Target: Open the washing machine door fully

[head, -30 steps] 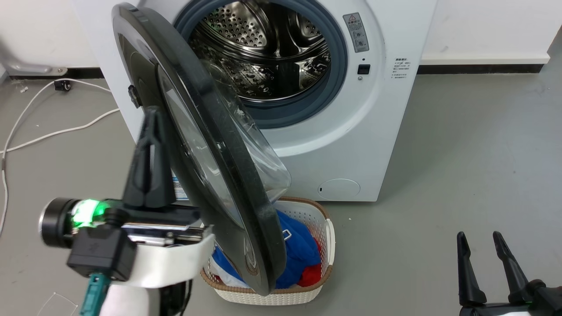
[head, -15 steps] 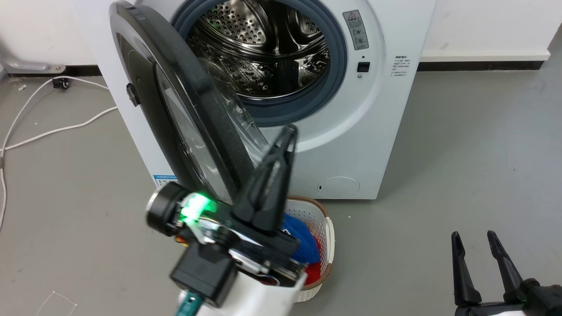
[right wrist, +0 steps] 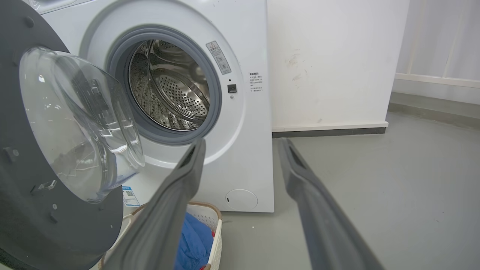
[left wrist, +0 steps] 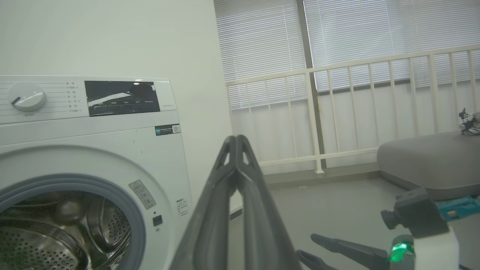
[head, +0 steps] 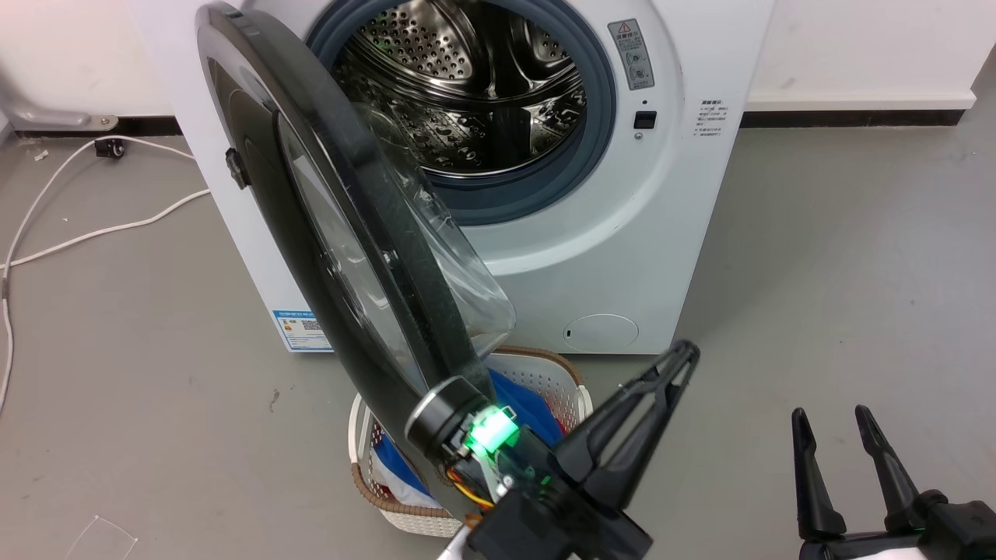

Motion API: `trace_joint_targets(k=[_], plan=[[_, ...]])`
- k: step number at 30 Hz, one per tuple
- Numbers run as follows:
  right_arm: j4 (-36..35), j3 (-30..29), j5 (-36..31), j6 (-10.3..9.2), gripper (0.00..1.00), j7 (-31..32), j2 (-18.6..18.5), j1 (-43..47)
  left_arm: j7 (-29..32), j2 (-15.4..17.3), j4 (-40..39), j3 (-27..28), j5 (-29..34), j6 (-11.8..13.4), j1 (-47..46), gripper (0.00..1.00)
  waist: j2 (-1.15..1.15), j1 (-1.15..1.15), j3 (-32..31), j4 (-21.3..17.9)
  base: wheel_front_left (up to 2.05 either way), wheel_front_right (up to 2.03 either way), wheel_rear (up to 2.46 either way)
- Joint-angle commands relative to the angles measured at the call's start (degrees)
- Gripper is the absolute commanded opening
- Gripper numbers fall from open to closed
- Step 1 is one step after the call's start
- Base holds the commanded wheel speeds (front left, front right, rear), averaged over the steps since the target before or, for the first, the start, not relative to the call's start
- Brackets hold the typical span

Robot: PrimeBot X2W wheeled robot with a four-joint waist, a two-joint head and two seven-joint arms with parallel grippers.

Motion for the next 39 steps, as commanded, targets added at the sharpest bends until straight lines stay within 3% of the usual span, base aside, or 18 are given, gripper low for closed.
trace_joint_targets(k=[1,11,19,34,39], plan=[[0.1,0.0,-0.1,-0.01,1.00,-0.1,0.2,-0.6,-0.1,0.0,0.5,-0.5,0.1,-0.2,0.8,0.00,0.00,0.00,0.0,0.0,0.00,0.00,0.00],[0.2,0.4,0.1,-0.01,1.00,-0.1,0.2,-0.5,-0.1,0.0,7.4,-3.4,0.6,-0.9,4.0,0.00,0.00,0.00,0.0,0.5,0.00,0.00,0.00],[0.3,0.6,0.2,-0.01,1.00,-0.1,0.2,-1.0,-0.1,0.3,12.9,-2.2,0.5,-0.9,7.0,0.00,0.00,0.00,0.5,0.9,0.00,0.00,0.00],[0.9,1.0,0.1,-0.01,1.00,-0.1,0.2,-1.5,-0.1,0.4,18.5,10.3,-0.7,1.8,7.0,0.00,0.00,0.00,1.8,0.7,0.00,0.00,0.00],[1.2,0.3,0.2,-0.01,1.00,-0.1,0.2,-1.6,-0.1,0.5,19.4,13.9,-0.2,2.5,6.4,0.00,0.00,0.00,2.8,2.2,0.00,0.00,0.00]])
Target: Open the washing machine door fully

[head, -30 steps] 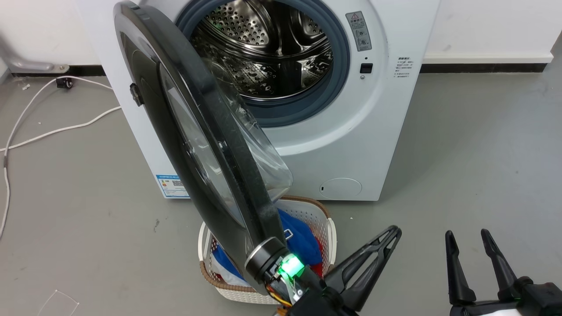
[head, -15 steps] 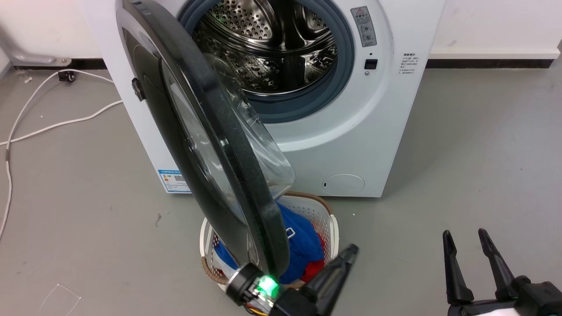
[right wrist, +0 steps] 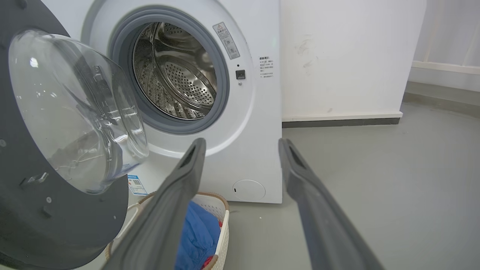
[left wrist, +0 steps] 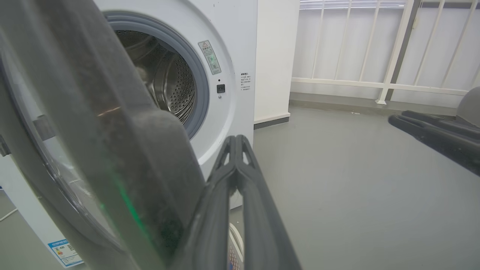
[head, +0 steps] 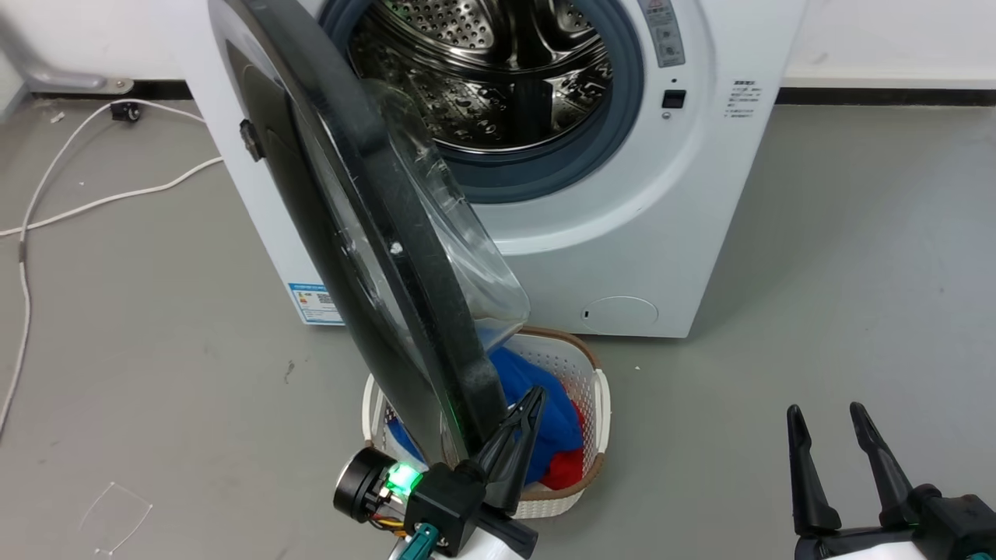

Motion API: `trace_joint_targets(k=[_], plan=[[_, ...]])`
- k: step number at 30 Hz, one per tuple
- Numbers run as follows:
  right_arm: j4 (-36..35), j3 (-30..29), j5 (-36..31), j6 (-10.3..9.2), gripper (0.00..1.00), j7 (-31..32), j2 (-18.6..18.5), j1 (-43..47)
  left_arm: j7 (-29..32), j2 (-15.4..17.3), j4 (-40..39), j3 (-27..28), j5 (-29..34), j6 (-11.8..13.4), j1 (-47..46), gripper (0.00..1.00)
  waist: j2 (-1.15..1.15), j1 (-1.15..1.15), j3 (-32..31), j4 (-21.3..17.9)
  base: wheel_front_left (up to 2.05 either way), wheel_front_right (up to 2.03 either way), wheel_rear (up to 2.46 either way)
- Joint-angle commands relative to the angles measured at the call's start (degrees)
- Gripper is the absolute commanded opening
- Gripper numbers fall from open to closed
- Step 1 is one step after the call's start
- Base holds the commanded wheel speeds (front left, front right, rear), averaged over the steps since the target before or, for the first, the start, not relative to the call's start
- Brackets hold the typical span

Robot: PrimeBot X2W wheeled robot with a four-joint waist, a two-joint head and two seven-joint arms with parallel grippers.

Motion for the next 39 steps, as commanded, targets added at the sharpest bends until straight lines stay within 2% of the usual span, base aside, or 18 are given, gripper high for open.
trace_joint_targets(k=[1,18,26,34,39], plan=[[0.1,0.0,0.0,-0.01,1.00,-0.1,0.2,-0.7,0.2,0.9,0.7,2.0,0.0,0.8,-0.7,0.00,0.00,0.00,0.2,0.6,0.00,0.00,0.00],[1.2,0.5,1.0,-0.01,1.00,-0.1,0.1,0.7,0.3,1.1,-1.6,5.9,1.2,1.6,3.0,0.00,0.00,0.00,0.7,11.1,0.00,0.00,0.00],[1.7,0.2,1.3,-0.01,1.00,-0.1,0.1,0.4,0.2,1.4,-4.1,7.4,1.6,2.2,5.5,0.00,0.00,0.00,1.3,14.7,0.00,0.00,0.00],[2.3,0.2,1.4,-0.01,1.00,-0.1,0.1,0.6,0.2,2.2,-5.6,12.5,0.0,3.8,7.5,0.00,0.00,0.00,1.9,17.4,0.00,0.00,0.00],[2.4,0.4,0.9,-0.01,1.00,-0.1,0.1,0.0,0.2,3.5,-5.2,17.0,-1.2,3.5,6.2,0.00,0.00,0.00,2.4,18.1,0.00,0.00,0.00]])
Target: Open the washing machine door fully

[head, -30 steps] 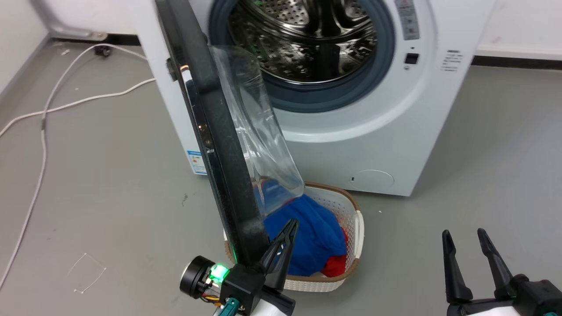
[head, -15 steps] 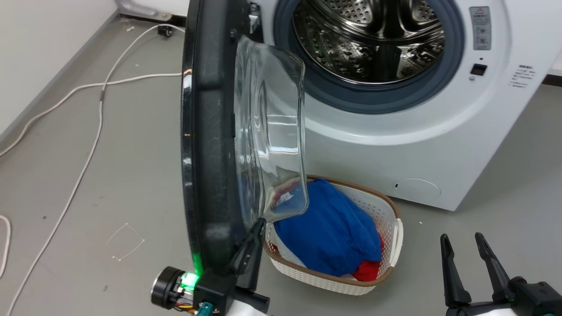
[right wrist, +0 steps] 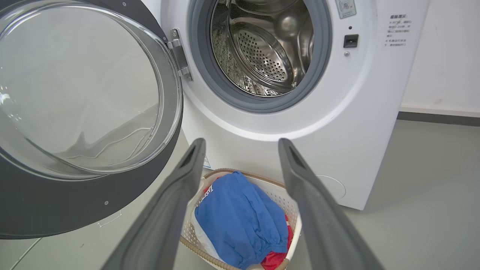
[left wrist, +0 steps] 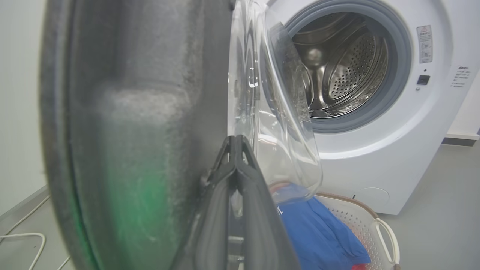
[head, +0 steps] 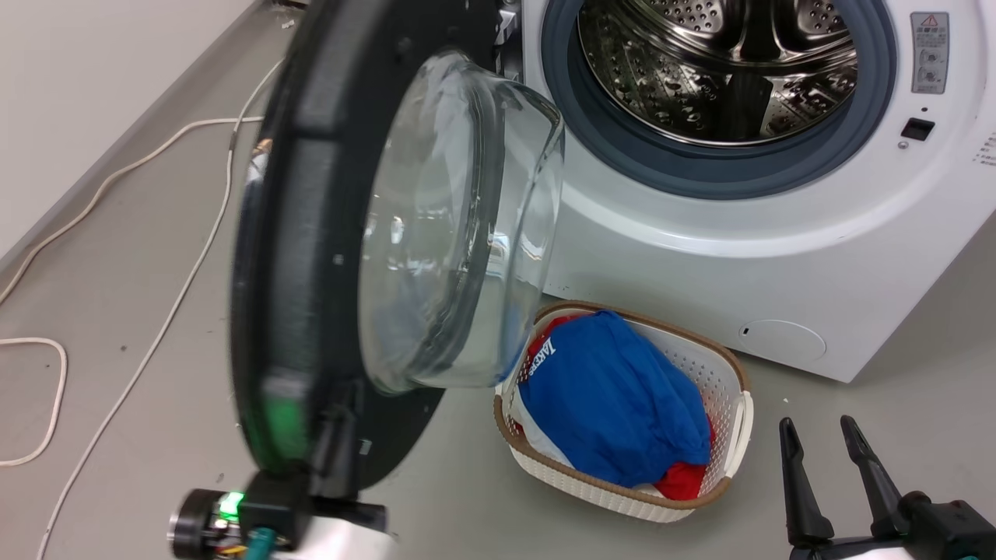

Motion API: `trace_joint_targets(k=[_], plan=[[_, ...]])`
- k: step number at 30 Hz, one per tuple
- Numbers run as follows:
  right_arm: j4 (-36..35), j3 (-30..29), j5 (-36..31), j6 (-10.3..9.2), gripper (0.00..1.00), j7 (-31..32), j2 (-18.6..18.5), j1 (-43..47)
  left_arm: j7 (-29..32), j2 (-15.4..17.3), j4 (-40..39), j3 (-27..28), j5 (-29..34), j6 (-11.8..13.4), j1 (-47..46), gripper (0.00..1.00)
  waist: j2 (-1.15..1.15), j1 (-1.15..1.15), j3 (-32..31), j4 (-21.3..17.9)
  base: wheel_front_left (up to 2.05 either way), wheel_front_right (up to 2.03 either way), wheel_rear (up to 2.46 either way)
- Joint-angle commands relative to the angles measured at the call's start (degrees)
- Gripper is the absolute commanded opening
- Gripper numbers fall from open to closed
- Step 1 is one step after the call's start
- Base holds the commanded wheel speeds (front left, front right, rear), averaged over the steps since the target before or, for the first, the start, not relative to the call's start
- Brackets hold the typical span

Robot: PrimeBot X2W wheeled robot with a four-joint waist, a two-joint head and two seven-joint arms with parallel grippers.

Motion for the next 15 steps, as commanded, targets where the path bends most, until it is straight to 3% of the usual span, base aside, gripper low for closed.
trace_joint_targets(k=[1,15], plan=[[-0.1,0.1,-0.4,-0.01,1.00,-0.1,0.1,-0.4,0.1,1.0,0.5,2.5,-0.9,0.1,-1.1,0.00,0.00,-0.01,0.4,0.1,0.00,0.00,0.00],[-0.8,-0.5,-2.7,-0.01,1.00,-0.1,0.1,-2.6,0.1,0.8,4.6,19.7,-5.1,-0.1,-6.4,0.00,0.00,-0.01,5.0,-2.0,0.00,0.00,0.00]])
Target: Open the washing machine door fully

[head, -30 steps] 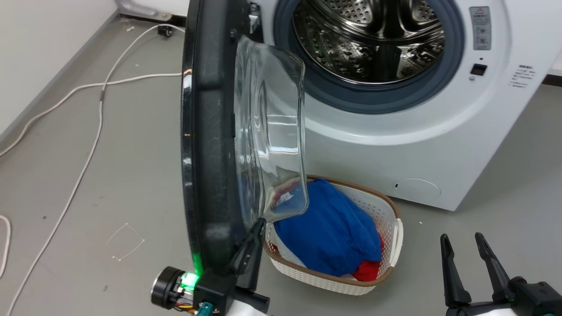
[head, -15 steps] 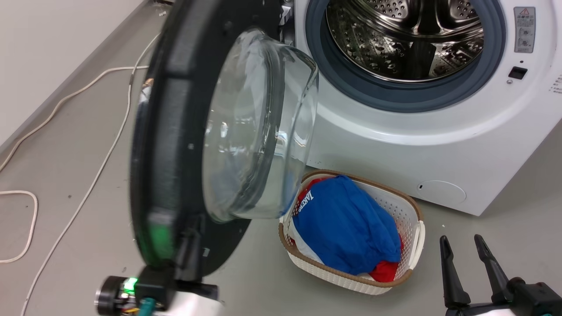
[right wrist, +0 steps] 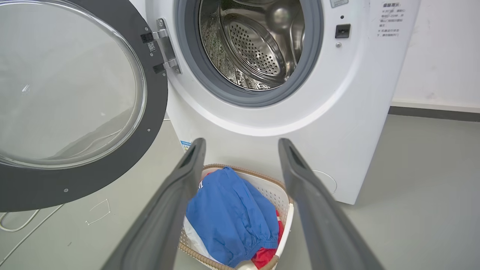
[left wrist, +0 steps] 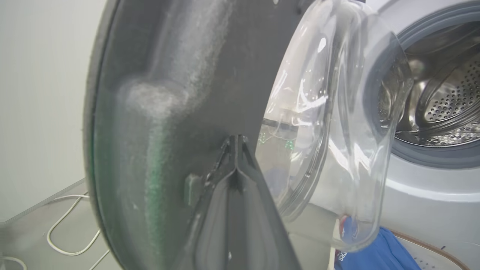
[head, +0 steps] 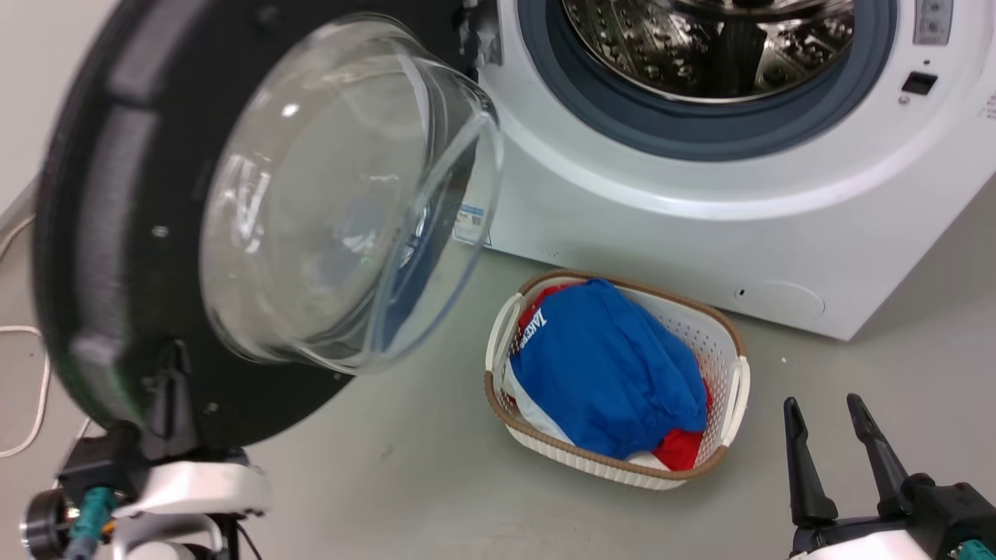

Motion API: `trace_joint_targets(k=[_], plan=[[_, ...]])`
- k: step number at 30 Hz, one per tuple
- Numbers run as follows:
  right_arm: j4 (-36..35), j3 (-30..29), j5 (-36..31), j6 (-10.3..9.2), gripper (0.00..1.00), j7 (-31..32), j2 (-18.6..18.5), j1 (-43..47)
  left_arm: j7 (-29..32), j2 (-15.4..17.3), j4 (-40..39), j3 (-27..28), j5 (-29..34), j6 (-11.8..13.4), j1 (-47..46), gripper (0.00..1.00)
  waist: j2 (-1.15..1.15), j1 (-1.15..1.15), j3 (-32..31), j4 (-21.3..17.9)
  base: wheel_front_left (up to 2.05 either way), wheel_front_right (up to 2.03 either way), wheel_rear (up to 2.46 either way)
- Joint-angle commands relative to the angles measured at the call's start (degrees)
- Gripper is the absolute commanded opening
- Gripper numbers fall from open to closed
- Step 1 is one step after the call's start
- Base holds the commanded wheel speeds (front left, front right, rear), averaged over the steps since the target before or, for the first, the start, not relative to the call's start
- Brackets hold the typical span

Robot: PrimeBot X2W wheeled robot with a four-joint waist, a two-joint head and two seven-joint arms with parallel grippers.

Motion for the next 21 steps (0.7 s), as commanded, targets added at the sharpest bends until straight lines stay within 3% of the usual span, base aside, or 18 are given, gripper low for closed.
trace_joint_targets(k=[1,21], plan=[[-0.3,-0.1,-0.8,-0.01,1.00,-0.1,0.1,-1.0,0.1,0.2,1.1,2.5,-0.1,0.0,-1.7,0.00,0.00,-0.01,1.4,-0.5,0.00,0.00,0.00],[-1.8,-1.0,-3.3,-0.01,1.00,-0.1,0.1,-4.5,0.1,2.5,7.7,17.8,1.9,-2.6,-12.3,0.00,0.00,-0.01,7.9,-3.4,0.00,0.00,0.00]])
